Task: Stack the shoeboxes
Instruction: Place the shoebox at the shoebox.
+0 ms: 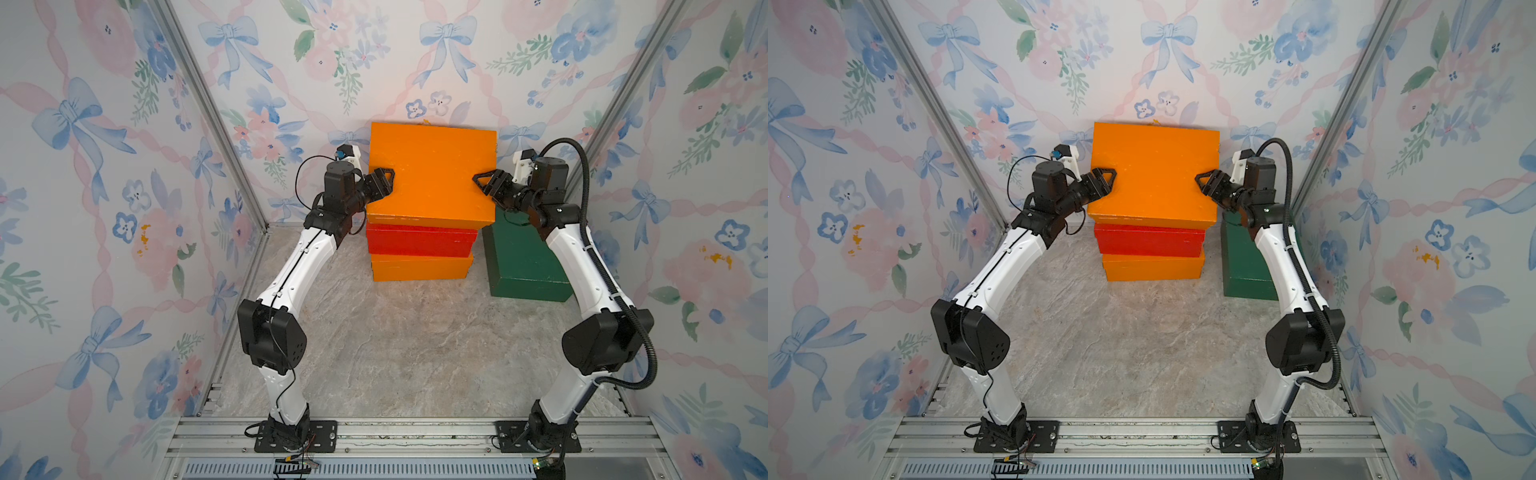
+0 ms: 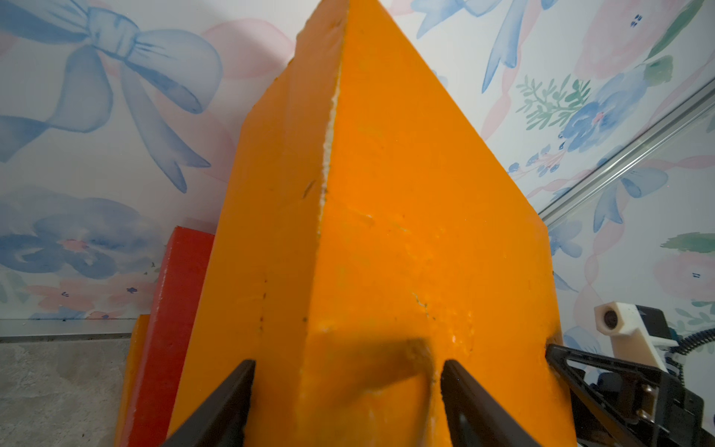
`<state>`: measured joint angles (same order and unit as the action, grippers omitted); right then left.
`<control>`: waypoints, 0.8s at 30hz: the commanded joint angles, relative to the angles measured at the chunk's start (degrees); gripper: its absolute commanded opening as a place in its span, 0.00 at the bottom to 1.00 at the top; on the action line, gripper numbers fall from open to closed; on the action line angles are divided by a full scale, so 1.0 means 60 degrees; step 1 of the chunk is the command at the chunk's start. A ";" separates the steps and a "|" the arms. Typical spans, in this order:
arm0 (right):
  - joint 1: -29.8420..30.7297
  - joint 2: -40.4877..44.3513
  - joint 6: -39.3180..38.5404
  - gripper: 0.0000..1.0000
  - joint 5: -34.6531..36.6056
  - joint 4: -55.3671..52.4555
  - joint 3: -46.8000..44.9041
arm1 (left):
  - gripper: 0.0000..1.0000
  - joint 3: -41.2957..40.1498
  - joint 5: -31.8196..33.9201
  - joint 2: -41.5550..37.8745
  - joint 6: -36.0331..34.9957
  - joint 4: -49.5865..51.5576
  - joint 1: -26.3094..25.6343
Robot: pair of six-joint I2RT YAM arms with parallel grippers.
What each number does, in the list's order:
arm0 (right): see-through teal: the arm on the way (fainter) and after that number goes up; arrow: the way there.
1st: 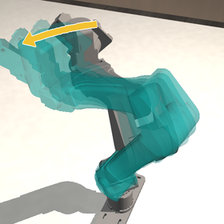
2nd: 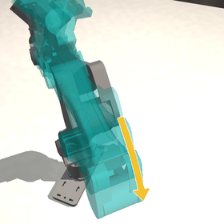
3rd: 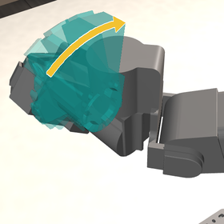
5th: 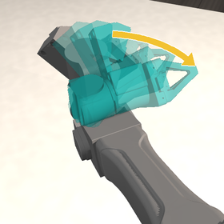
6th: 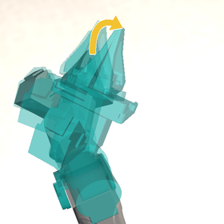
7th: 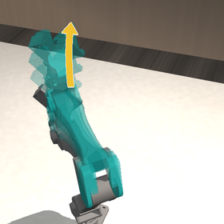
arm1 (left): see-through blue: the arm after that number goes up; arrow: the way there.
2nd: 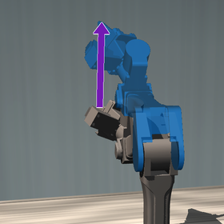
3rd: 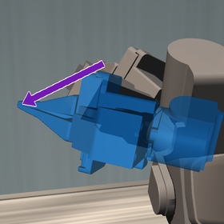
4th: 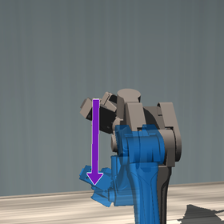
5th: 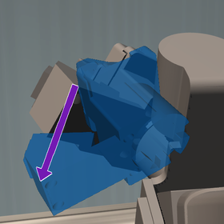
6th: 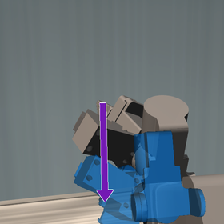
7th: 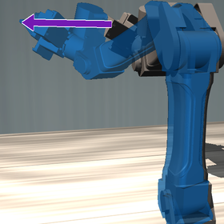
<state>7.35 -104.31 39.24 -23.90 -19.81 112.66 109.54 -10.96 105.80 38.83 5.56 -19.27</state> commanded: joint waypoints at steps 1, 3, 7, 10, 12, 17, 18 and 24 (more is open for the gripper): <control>0.0570 -0.0262 0.0506 0.67 -0.2039 0.0616 0.0481 | 0.76 0.0391 -0.2520 0.0197 0.0334 -0.0867 -0.0532; 0.0518 -0.0322 0.0573 0.66 -0.2059 0.0621 0.0550 | 0.77 0.0391 -0.2545 0.0215 0.0344 -0.0857 -0.0499; 0.0431 -0.0508 0.0745 0.67 -0.2129 0.0711 0.0717 | 0.80 0.0391 -0.2515 0.0238 0.0355 -0.0855 -0.0368; 0.0385 -0.0648 0.0881 0.67 -0.2238 0.0832 0.0753 | 0.80 0.0420 -0.2556 0.0309 0.0413 -0.0858 -0.0240; 0.0371 -0.0697 0.0930 0.67 -0.2231 0.0876 0.0770 | 0.80 0.0420 -0.2568 0.0326 0.0421 -0.0863 -0.0206; 0.0319 -0.0756 0.1110 0.67 -0.2212 0.1070 0.0710 | 0.81 0.0391 -0.2619 0.0416 0.0435 -0.0867 -0.0067; 0.0327 -0.0771 0.1146 0.67 -0.2213 0.1121 0.0695 | 0.81 0.0390 -0.2646 0.0441 0.0441 -0.0861 -0.0045; 0.0256 -0.0804 0.1253 0.67 -0.2191 0.1205 0.0696 | 0.85 0.0372 -0.2692 0.0497 0.0468 -0.0865 0.0102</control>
<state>6.39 -108.27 44.60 -27.49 -16.78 115.11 110.39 -16.43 107.81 39.75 4.12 -16.49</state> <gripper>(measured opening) 0.668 0.845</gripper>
